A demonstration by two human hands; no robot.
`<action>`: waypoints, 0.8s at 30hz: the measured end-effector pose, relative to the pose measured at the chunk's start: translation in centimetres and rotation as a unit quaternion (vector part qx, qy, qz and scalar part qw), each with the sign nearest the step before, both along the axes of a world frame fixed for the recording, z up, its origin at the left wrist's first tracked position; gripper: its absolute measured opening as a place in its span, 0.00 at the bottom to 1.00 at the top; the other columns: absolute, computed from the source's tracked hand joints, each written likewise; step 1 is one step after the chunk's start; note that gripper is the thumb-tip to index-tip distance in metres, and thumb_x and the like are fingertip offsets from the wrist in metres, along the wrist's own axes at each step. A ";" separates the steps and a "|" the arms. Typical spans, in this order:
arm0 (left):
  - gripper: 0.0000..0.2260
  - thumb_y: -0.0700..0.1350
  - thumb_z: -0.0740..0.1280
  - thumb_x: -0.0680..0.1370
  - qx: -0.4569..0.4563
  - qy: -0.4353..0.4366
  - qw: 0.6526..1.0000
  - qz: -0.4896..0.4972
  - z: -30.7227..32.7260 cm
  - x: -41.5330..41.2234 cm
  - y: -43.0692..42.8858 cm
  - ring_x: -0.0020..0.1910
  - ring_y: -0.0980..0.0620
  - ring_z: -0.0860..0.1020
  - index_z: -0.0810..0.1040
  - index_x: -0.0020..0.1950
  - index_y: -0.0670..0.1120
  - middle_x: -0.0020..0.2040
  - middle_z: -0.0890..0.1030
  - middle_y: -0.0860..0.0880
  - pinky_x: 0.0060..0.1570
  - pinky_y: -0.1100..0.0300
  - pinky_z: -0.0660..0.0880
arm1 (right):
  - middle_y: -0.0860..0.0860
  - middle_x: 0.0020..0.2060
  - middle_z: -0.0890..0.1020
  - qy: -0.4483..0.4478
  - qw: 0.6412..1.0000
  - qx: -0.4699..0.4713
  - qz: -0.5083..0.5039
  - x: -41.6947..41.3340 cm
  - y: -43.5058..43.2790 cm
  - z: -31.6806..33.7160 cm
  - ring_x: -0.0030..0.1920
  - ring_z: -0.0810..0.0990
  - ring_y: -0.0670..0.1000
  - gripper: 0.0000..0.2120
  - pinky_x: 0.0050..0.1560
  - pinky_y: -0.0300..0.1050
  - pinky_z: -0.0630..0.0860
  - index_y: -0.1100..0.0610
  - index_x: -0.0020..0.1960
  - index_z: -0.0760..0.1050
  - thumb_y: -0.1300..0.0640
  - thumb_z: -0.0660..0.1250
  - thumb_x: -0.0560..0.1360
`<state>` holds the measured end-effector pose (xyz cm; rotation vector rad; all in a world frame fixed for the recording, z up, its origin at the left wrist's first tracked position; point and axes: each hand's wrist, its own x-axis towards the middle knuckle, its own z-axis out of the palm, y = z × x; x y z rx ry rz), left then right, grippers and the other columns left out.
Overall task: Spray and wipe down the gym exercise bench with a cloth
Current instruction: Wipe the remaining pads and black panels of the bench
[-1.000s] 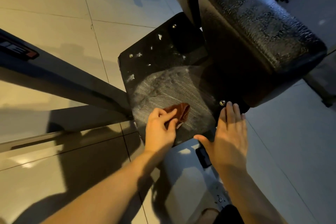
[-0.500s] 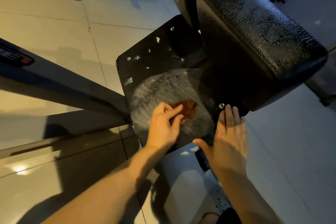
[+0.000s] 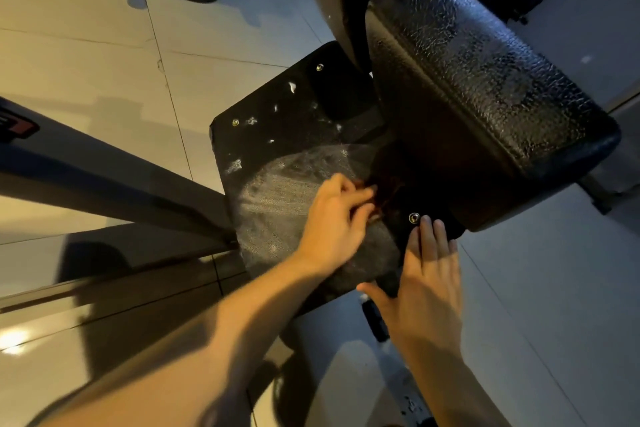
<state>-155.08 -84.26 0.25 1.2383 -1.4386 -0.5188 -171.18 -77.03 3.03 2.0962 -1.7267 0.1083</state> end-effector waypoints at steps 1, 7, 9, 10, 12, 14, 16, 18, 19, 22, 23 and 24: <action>0.13 0.43 0.70 0.79 0.000 -0.008 1.000 0.020 0.0 1.0 -1.6 0.51 0.50 0.74 0.84 0.64 0.48 0.50 0.72 0.51 0.54 0.59 0.72 | 0.63 0.79 0.61 -0.003 1.000 0.005 -0.002 0.1 0.0 0.1 0.81 0.55 0.61 0.54 0.81 0.52 0.40 0.67 0.79 0.61 0.26 0.55 0.69; 0.14 0.44 0.69 0.81 0.182 0.086 0.959 0.200 -1.6 5.0 -5.2 0.58 0.44 0.76 0.81 0.67 0.46 0.59 0.75 0.44 0.65 0.51 0.73 | 0.61 0.81 0.59 -0.009 1.000 0.018 -0.009 0.1 0.3 -0.1 0.82 0.52 0.60 0.54 0.81 0.55 0.44 0.65 0.80 0.59 0.25 0.55 0.69; 0.13 0.42 0.69 0.80 0.132 0.074 0.978 0.143 -0.1 1.8 -2.7 0.55 0.47 0.75 0.83 0.64 0.45 0.55 0.75 0.45 0.61 0.51 0.73 | 0.62 0.80 0.59 -0.015 1.000 0.012 -0.006 0.1 0.2 -0.1 0.82 0.54 0.60 0.54 0.81 0.59 0.50 0.66 0.79 0.61 0.26 0.61 0.69; 0.12 0.42 0.69 0.79 0.091 0.058 0.990 0.087 0.7 0.0 -1.5 0.53 0.47 0.75 0.84 0.62 0.45 0.54 0.75 0.46 0.59 0.51 0.73 | 0.62 0.80 0.60 -0.016 1.000 0.009 -0.005 0.2 0.2 -0.1 0.82 0.54 0.60 0.54 0.81 0.59 0.52 0.67 0.79 0.62 0.28 0.65 0.68; 0.14 0.42 0.68 0.78 0.032 0.002 0.999 -0.020 2.0 -2.1 -0.7 0.57 0.45 0.75 0.85 0.62 0.46 0.57 0.76 0.44 0.60 0.51 0.74 | 0.63 0.79 0.62 -0.019 1.000 0.004 -0.004 0.3 0.2 -0.1 0.81 0.55 0.60 0.55 0.80 0.58 0.51 0.68 0.78 0.63 0.30 0.71 0.66; 0.14 0.42 0.67 0.78 -0.001 -0.038 0.999 -0.027 2.4 -1.0 -2.8 0.59 0.42 0.76 0.84 0.62 0.45 0.58 0.77 0.42 0.61 0.48 0.74 | 0.63 0.79 0.62 -0.014 1.000 0.002 -0.010 0.4 0.1 0.1 0.81 0.56 0.61 0.56 0.81 0.57 0.49 0.67 0.78 0.64 0.30 0.73 0.65; 0.13 0.42 0.67 0.79 0.048 -0.011 0.997 0.059 1.5 1.7 -4.9 0.56 0.43 0.76 0.84 0.63 0.44 0.55 0.76 0.42 0.61 0.46 0.74 | 0.62 0.79 0.62 -0.007 1.000 0.007 -0.016 0.4 0.2 0.0 0.81 0.56 0.61 0.55 0.80 0.58 0.51 0.67 0.78 0.63 0.29 0.70 0.65; 0.14 0.44 0.67 0.81 0.125 0.027 0.982 0.137 0.4 4.0 -5.9 0.57 0.44 0.76 0.82 0.67 0.46 0.57 0.76 0.43 0.62 0.49 0.74 | 0.62 0.79 0.62 -0.010 1.000 0.007 -0.015 0.4 0.2 0.0 0.81 0.57 0.61 0.55 0.80 0.59 0.52 0.67 0.78 0.63 0.27 0.64 0.67; 0.15 0.44 0.68 0.81 0.143 0.031 0.978 0.152 0.2 4.1 -5.7 0.56 0.44 0.76 0.82 0.67 0.46 0.57 0.76 0.43 0.62 0.49 0.74 | 0.62 0.79 0.62 -0.007 1.000 0.009 -0.016 0.4 0.3 -0.1 0.81 0.57 0.61 0.55 0.80 0.59 0.53 0.67 0.78 0.63 0.27 0.62 0.67; 0.13 0.43 0.70 0.79 0.086 -0.001 0.993 0.083 0.9 1.4 -2.9 0.52 0.45 0.75 0.84 0.64 0.45 0.53 0.75 0.44 0.56 0.52 0.74 | 0.63 0.79 0.62 0.009 1.000 0.011 -0.017 0.2 0.2 -0.1 0.81 0.57 0.62 0.56 0.80 0.58 0.50 0.68 0.77 0.64 0.28 0.67 0.66; 0.13 0.43 0.70 0.79 0.063 -0.013 0.996 0.054 1.0 0.8 -2.0 0.51 0.47 0.74 0.84 0.63 0.46 0.51 0.74 0.46 0.54 0.55 0.72 | 0.63 0.79 0.62 0.017 1.000 0.013 -0.019 0.1 0.1 -0.1 0.81 0.57 0.62 0.56 0.80 0.57 0.49 0.68 0.77 0.64 0.28 0.68 0.65; 0.13 0.44 0.70 0.79 0.042 -0.034 0.998 0.039 1.0 0.7 -1.7 0.51 0.48 0.73 0.84 0.64 0.47 0.51 0.73 0.48 0.53 0.57 0.71 | 0.63 0.79 0.62 0.021 0.999 0.015 -0.021 0.1 0.0 -0.2 0.81 0.57 0.62 0.56 0.80 0.57 0.48 0.68 0.77 0.65 0.27 0.67 0.65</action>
